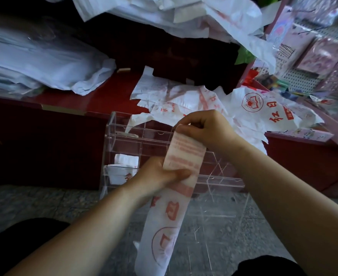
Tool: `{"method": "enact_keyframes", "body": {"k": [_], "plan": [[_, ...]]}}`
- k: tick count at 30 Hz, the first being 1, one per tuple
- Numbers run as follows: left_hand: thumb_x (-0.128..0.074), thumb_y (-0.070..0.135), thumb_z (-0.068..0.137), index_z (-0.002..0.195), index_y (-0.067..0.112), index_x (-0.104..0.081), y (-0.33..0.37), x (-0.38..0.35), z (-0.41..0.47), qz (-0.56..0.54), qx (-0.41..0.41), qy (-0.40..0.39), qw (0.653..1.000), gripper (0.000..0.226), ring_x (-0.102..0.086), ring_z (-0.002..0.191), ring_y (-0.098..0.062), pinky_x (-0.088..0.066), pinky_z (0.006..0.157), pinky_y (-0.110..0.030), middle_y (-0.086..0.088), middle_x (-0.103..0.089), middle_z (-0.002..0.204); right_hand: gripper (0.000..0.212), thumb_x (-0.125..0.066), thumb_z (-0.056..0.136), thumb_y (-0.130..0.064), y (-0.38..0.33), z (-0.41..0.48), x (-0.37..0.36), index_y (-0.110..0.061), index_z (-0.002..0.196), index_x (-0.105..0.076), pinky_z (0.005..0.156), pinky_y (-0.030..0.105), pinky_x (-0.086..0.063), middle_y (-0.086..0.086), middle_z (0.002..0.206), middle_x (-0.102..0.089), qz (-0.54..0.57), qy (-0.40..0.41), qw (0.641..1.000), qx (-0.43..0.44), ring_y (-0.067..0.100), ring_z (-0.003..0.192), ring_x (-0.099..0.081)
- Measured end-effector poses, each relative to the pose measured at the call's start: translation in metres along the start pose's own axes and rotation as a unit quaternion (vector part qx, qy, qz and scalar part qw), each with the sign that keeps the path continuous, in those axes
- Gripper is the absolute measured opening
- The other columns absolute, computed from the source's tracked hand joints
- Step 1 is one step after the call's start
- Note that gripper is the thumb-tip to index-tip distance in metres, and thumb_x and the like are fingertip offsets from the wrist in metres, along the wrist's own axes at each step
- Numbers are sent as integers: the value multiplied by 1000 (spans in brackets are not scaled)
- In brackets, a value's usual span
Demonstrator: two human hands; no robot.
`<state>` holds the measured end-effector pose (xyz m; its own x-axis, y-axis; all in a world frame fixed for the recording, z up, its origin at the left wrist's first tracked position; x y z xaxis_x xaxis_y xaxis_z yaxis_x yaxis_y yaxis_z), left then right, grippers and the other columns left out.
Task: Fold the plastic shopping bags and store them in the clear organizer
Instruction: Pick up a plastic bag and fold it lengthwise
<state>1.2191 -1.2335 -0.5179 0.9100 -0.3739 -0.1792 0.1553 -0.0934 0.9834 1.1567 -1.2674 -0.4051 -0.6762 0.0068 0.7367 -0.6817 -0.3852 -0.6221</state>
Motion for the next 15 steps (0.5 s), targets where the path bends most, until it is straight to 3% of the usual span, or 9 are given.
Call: {"method": "enact_keyframes", "body": {"k": [4, 7, 12, 14, 15], "plan": [[-62, 13, 82, 71, 18, -67, -16, -7, -1, 29, 51, -52, 997, 13, -67, 61, -6, -54, 62, -20, 5, -70, 63, 6, -64, 84, -16, 19, 8, 16, -17, 85, -70, 48, 5, -42, -17, 63, -56, -16, 32, 998, -44, -12, 50, -52], [-60, 17, 83, 71, 16, -69, -30, -13, -2, 32, 86, -107, 990, 15, -67, 67, -8, -54, 70, -23, 3, -71, 68, 10, -63, 85, -16, 32, 14, 35, -15, 92, -70, 51, 6, -42, -16, 66, -55, -35, 55, 996, -64, -7, 52, -53], [-52, 13, 85, 85, 10, -64, -56, -23, -13, -49, 187, -157, 968, 12, -68, 66, -7, -55, 65, -20, 2, -72, 71, 17, -62, 85, -12, 57, 14, 76, -17, 101, -65, 42, 5, -39, -9, 66, -54, 9, 141, 984, -107, -8, 44, -51], [-63, 16, 76, 85, 8, -64, -63, -29, -20, -72, 217, -185, 956, 12, -69, 65, -9, -55, 61, -20, 0, -72, 70, 17, -61, 86, -12, 69, 11, 89, -19, 101, -63, 38, 9, -38, -5, 66, -55, 30, 161, 977, -133, -2, 41, -50], [-74, 23, 65, 85, 7, -65, -64, -35, -24, -91, 227, -212, 946, 27, -70, 68, -11, -55, 62, -22, -2, -73, 73, 17, -60, 86, -12, 75, 9, 93, -20, 100, -63, 36, 10, -36, -4, 66, -55, 30, 162, 976, -144, -2, 39, -49]]}}
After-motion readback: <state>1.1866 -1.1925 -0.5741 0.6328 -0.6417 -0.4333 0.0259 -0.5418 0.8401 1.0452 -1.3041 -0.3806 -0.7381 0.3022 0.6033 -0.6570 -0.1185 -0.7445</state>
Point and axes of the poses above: each hand's wrist, its own z-axis towards the middle knuckle, its own x-axis out of the back of the hand, y = z × x, the point moved 10 cm from there along z, towards the middle knuckle
